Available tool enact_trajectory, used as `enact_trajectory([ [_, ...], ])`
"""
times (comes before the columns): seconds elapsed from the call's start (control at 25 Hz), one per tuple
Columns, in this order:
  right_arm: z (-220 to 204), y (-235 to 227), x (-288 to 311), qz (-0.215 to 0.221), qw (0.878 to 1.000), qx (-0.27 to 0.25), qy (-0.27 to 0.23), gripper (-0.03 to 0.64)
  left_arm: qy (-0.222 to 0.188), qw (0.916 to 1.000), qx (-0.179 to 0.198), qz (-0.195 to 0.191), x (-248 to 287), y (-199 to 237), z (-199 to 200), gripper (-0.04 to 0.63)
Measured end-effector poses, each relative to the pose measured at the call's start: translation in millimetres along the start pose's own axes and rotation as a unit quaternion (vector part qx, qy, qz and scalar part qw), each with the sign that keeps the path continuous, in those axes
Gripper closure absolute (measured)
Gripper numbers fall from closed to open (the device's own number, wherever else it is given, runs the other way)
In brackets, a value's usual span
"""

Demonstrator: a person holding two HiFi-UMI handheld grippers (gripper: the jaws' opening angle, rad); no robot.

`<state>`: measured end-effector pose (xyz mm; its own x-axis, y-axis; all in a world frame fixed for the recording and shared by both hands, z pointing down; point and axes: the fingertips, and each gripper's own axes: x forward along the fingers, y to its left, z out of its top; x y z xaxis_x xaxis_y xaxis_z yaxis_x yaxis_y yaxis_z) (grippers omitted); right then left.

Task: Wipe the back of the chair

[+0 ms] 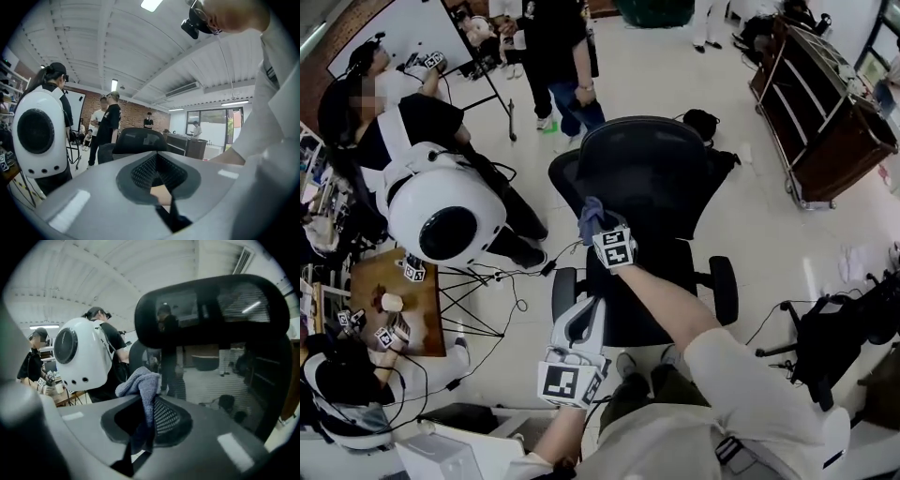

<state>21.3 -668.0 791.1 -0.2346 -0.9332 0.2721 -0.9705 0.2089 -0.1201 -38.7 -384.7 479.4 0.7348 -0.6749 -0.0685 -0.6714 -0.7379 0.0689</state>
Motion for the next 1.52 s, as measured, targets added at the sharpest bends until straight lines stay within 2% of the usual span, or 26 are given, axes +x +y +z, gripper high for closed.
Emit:
enact_trajectory([
  [0.2, -29, 10, 74, 0.008, 0.998, 0.007, 0.055, 0.571, 0.006, 0.9991, -0.011, 0.041, 1, 30, -2, 0.529],
  [0.28, -23, -3, 86, -0.005, 0.998, 0.009, 0.056, 0.571, 0.012, 0.9981, -0.008, 0.061, -2, 49, -6, 0.529],
  [0.4, -30, -38, 83, -0.042, 0.997, 0.023, 0.065, 0.571, 0.020, 0.9964, 0.021, 0.080, -9, 72, -7, 0.529],
  [0.56, -43, -117, 31, -0.118, 0.991, 0.029, 0.057, 0.572, 0.007, 0.9990, 0.008, 0.043, -3, 72, -6, 0.529],
  [0.76, -74, -251, -77, -0.242, 0.967, 0.057, 0.062, 0.572, -0.006, 0.9997, -0.010, -0.021, 5, 38, -13, 0.529],
  [0.84, -81, -290, -110, -0.263, 0.960, 0.068, 0.063, 0.572, -0.005, 0.9990, -0.013, -0.042, 11, 18, -19, 0.529],
  [0.96, -80, -316, -131, -0.260, 0.961, 0.074, 0.061, 0.572, 0.001, 0.9982, -0.013, -0.059, 22, -7, -28, 0.529],
  [1.08, -62, -287, -116, -0.233, 0.969, 0.082, 0.031, 0.572, 0.002, 0.9984, -0.009, -0.057, 34, -13, -23, 0.529],
  [1.16, -55, -221, -88, -0.177, 0.981, 0.072, 0.015, 0.572, 0.000, 0.9989, -0.009, -0.047, 31, -6, -17, 0.529],
  [1.28, -49, -91, -33, -0.076, 0.996, 0.042, 0.009, 0.572, -0.006, 0.9998, -0.007, -0.016, 16, 15, -8, 0.529],
  [1.4, -63, -10, 18, -0.017, 0.999, 0.030, 0.037, 0.572, -0.006, 0.9997, -0.001, 0.023, 8, 30, -3, 0.529],
  [1.52, -81, 10, 58, -0.002, 0.997, 0.031, 0.068, 0.572, 0.005, 0.9981, 0.000, 0.061, 6, 41, -6, 0.529],
])
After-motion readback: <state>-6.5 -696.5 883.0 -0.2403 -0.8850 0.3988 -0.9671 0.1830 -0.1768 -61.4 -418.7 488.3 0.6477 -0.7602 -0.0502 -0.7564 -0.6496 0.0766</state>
